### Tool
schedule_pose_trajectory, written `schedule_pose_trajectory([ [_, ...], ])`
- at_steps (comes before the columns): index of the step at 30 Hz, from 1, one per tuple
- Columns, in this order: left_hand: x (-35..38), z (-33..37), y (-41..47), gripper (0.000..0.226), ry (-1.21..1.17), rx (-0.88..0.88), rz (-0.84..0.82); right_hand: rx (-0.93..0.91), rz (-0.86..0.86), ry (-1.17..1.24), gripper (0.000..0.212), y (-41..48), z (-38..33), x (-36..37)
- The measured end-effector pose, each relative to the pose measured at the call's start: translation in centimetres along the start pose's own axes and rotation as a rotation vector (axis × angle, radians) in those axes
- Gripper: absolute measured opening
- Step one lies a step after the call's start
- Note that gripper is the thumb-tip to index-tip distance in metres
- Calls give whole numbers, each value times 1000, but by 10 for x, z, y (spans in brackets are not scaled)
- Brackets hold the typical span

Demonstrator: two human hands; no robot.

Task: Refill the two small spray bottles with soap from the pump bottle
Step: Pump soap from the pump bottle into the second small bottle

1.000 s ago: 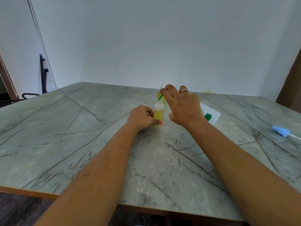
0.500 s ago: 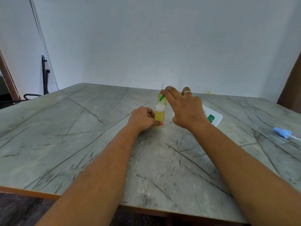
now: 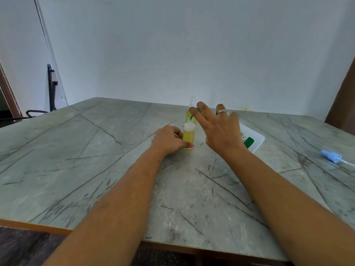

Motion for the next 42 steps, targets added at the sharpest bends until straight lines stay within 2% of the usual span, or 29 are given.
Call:
schedule_pose_trajectory([
  [10,1,-1,1,41,-2,14,-6,18,2,-13,81,3,-3,-6],
  [18,0,-1,0,41,0,16,-5,-1,28,-44,94,1,-1,-1],
  [27,1,-1,0,46,3,11,13,5,11,-22,80,4,-2,-5],
  [35,1,-2,1,51,7,12,11,-20,15,7,92,5,-1,-1],
  [42,1,-1,0,50,24,20,17,4,24,-4,75,5,1,-4],
])
Point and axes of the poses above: each hand's wrist, its own y-axis towards the middle knuckle, its own x-axis out of the palm, z = x × y, the point moved 1 cm from there along y, towards the middle knuckle, and after that the axes turned 4 degrees about -z, right-handed, at the moved point
